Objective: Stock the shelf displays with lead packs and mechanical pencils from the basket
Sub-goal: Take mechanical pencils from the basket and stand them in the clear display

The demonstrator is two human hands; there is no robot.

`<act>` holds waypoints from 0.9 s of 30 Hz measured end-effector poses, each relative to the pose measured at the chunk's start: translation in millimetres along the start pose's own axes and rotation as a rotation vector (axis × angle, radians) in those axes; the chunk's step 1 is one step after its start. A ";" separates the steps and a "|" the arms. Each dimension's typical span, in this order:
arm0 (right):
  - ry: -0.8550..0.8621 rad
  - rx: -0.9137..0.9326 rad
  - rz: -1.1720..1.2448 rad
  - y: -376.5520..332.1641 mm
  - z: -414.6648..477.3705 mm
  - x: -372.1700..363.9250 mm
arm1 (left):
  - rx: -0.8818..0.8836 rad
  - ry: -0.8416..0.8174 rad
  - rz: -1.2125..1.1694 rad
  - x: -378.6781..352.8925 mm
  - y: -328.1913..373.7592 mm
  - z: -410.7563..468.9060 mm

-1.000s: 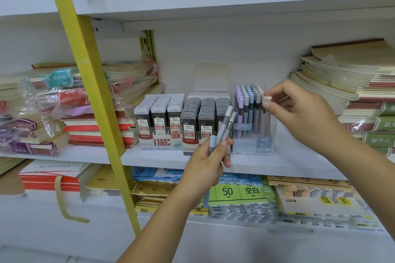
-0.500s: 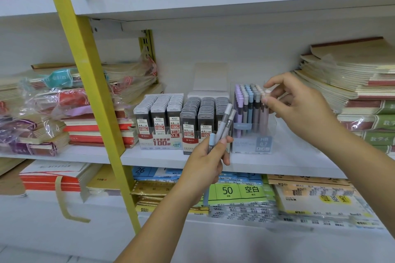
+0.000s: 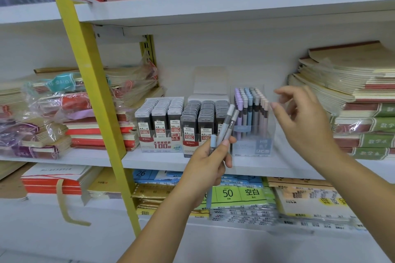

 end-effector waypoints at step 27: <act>-0.212 0.076 0.027 -26.3 17.7 -18.7 | 0.035 0.110 0.064 17.7 -9.3 -0.3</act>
Point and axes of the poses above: each hand's wrist, its own z-axis towards the middle knuckle, its own x-axis out of the back of the hand, y = z × x, the point moved 8 cm from there along z, towards the middle knuckle, and after that the axes turned 5 degrees about x, right-handed, at the moved point
